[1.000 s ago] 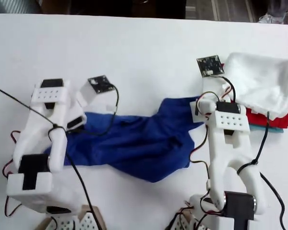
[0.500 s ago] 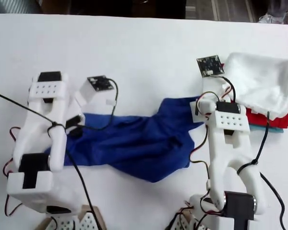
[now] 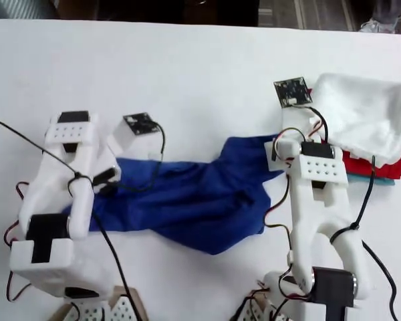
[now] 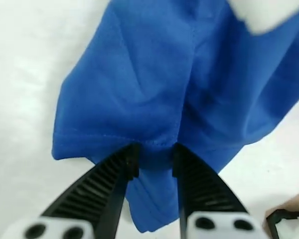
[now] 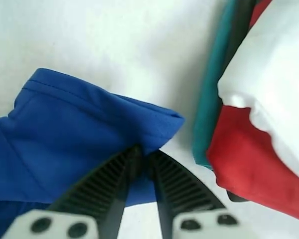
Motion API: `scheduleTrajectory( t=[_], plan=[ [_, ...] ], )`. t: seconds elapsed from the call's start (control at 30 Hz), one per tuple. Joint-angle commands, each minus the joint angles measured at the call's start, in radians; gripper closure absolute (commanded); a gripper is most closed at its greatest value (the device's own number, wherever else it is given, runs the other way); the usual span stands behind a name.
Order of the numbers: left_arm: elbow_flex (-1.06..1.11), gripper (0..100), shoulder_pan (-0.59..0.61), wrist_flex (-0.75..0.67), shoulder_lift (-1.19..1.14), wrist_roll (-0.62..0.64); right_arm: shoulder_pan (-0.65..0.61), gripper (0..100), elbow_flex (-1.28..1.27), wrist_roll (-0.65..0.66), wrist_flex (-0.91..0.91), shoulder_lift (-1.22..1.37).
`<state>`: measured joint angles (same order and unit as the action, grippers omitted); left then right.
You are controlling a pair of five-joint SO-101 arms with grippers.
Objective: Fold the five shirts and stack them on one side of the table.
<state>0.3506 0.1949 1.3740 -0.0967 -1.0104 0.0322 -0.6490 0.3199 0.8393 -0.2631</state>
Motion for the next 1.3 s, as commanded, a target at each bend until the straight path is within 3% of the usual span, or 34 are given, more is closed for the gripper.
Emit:
scheduleTrajectory(
  t=[0.0, 0.1, 0.2, 0.37, 0.57, 0.73, 0.87, 0.97, 1.13, 1.27],
  plan=[
    [0.002, 86, -0.002, -0.008, 0.003, 0.003, -0.008, 97.8, 0.008, 0.003, -0.013, 0.002],
    [0.002, 87, -0.002, -0.008, 0.003, -0.012, -0.008, 97.8, 0.008, 0.003, -0.013, 0.002],
    [0.002, 99, -0.002, -0.009, 0.003, -0.048, -0.008, 97.8, 0.008, 0.003, -0.013, 0.002],
    [-0.045, 97, 0.000, -0.003, 0.014, -0.046, -0.008, 97.8, 0.008, 0.003, -0.013, -0.001],
    [-0.237, 97, 0.000, 0.140, 0.014, -0.044, -0.010, 97.8, 0.014, 0.003, -0.016, -0.007],
    [-0.453, 97, -0.002, 0.311, 0.012, -0.044, -0.010, 97.8, 0.157, -0.012, 0.036, 0.001],
    [-0.536, 97, -0.021, 0.364, 0.008, -0.040, -0.058, 97.8, 0.258, -0.011, 0.070, 0.002],
    [-0.490, 97, -0.077, 0.321, 0.003, 0.043, -0.085, 97.8, 0.276, -0.008, 0.061, 0.002],
    [-0.298, 97, -0.132, 0.029, -0.011, 0.152, -0.076, 97.8, 0.276, -0.006, -0.005, 0.004],
    [-0.245, 88, -0.107, -0.057, -0.064, 0.172, -0.073, 97.8, 0.270, -0.005, -0.022, 0.004]
  ],
)
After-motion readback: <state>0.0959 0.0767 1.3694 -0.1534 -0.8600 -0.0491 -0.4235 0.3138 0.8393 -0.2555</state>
